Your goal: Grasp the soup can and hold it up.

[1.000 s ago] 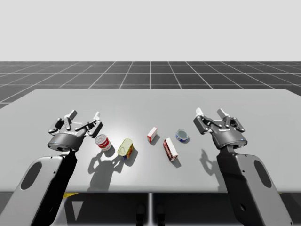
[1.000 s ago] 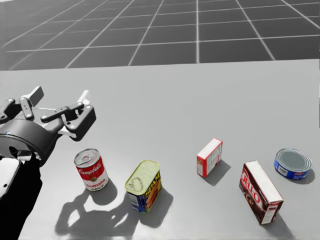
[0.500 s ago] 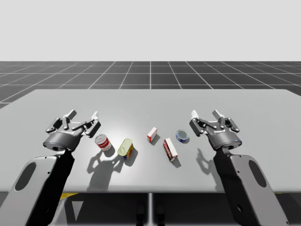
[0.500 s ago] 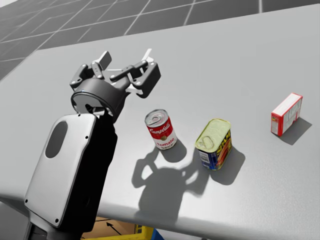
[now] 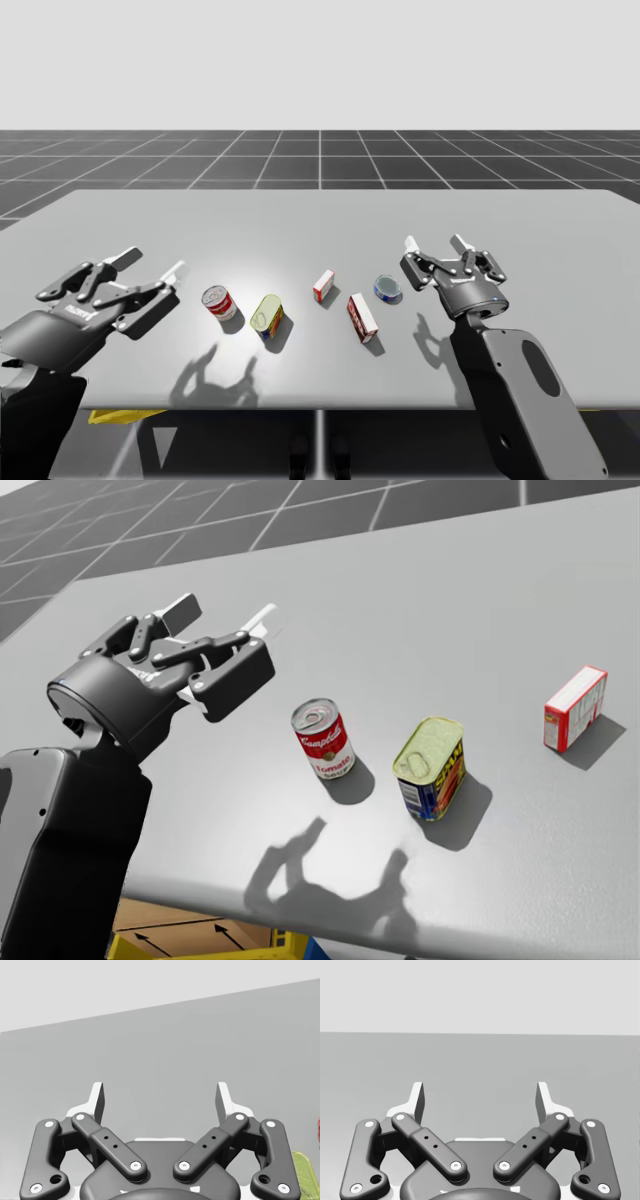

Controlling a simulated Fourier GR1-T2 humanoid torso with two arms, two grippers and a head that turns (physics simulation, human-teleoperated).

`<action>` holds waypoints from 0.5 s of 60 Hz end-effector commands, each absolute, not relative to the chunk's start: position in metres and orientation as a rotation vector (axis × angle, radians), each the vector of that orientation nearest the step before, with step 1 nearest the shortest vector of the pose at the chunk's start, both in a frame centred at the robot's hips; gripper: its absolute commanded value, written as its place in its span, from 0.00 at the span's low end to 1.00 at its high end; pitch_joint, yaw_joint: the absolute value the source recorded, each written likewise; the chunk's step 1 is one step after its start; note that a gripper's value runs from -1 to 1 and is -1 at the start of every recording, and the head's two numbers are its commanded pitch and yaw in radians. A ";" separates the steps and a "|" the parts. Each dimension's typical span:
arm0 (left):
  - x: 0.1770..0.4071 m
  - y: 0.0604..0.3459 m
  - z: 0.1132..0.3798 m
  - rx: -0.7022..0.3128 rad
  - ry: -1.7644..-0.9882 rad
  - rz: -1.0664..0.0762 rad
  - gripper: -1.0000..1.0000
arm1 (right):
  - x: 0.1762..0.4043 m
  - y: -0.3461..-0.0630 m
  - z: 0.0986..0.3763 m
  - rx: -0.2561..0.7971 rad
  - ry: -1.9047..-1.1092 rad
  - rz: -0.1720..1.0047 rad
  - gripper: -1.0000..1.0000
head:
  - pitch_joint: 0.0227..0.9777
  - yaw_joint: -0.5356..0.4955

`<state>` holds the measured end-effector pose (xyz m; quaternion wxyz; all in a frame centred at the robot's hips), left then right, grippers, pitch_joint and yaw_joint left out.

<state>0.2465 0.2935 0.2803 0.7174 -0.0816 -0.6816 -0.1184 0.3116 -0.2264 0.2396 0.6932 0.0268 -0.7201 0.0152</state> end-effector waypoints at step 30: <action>0.217 0.321 0.180 -0.170 -1.263 -0.334 0.00 | 0.313 -0.227 0.238 0.048 -1.613 0.041 0.00 | 0.83 0.90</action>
